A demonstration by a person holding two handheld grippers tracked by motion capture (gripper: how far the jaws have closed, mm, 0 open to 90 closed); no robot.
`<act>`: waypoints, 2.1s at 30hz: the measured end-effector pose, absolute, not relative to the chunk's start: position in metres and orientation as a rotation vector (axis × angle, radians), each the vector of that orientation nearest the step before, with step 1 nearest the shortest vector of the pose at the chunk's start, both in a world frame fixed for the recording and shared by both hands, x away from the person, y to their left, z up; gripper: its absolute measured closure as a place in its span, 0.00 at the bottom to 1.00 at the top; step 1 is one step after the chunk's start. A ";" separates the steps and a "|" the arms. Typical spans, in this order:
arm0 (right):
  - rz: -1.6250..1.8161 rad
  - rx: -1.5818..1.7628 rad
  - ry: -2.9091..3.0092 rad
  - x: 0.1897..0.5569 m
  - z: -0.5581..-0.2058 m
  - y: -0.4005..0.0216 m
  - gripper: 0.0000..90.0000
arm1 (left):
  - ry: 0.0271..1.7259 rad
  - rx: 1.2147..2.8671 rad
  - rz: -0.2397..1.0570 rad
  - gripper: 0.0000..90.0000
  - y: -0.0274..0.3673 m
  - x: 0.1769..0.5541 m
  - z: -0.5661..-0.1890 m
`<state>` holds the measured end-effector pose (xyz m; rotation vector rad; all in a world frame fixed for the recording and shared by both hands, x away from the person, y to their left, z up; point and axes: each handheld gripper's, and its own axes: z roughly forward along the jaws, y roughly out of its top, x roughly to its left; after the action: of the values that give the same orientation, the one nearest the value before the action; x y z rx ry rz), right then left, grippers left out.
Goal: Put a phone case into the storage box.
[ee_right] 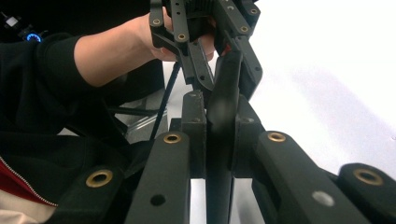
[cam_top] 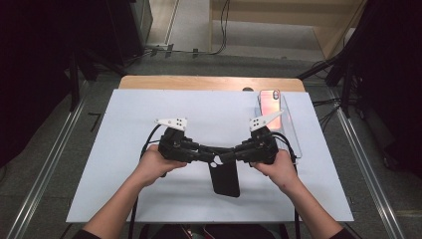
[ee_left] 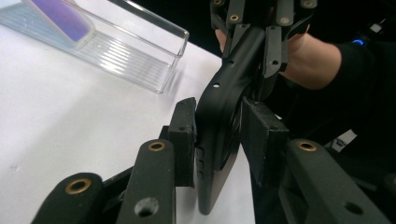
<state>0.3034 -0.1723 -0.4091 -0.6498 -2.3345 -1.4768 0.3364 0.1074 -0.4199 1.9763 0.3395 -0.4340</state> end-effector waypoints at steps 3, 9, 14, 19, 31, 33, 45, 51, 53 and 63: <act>-1.487 -0.659 -2.326 0.305 -0.409 -0.175 0.86 | 0.328 1.960 -0.442 0.83 0.109 0.336 -0.418; -1.495 -0.674 -2.315 0.306 -0.410 -0.176 0.85 | 0.328 1.962 -0.434 0.85 0.110 0.335 -0.416; -1.497 -0.697 -2.313 0.306 -0.410 -0.176 0.80 | 0.334 1.972 -0.441 0.86 0.111 0.335 -0.413; -1.489 -0.758 -2.322 0.305 -0.408 -0.176 0.65 | 0.375 1.982 -0.431 0.86 0.115 0.335 -0.408; -1.645 -0.915 -2.426 0.294 -0.404 -0.182 0.30 | 0.535 1.980 -0.328 0.86 0.129 0.336 -0.397; -1.691 -0.929 -2.458 0.290 -0.405 -0.181 0.25 | 0.577 1.974 -0.306 0.86 0.130 0.336 -0.395; -1.670 -1.034 -2.485 0.286 -0.417 -0.175 0.00 | 0.696 1.971 -0.207 0.86 0.129 0.329 -0.387; -1.633 -1.115 -2.525 0.282 -0.418 -0.166 0.00 | 0.794 1.948 -0.180 0.86 0.127 0.327 -0.388; -1.641 -1.148 -2.522 0.281 -0.417 -0.164 0.00 | 0.817 1.941 -0.168 0.86 0.126 0.327 -0.388; -1.703 -1.272 -2.539 0.276 -0.415 -0.160 0.00 | 0.892 1.928 -0.108 0.86 0.120 0.324 -0.390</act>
<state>0.2761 -0.1598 -0.4150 -1.2722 -2.5386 -1.7027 0.3238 0.1201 -0.3900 1.9283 0.8921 -0.1084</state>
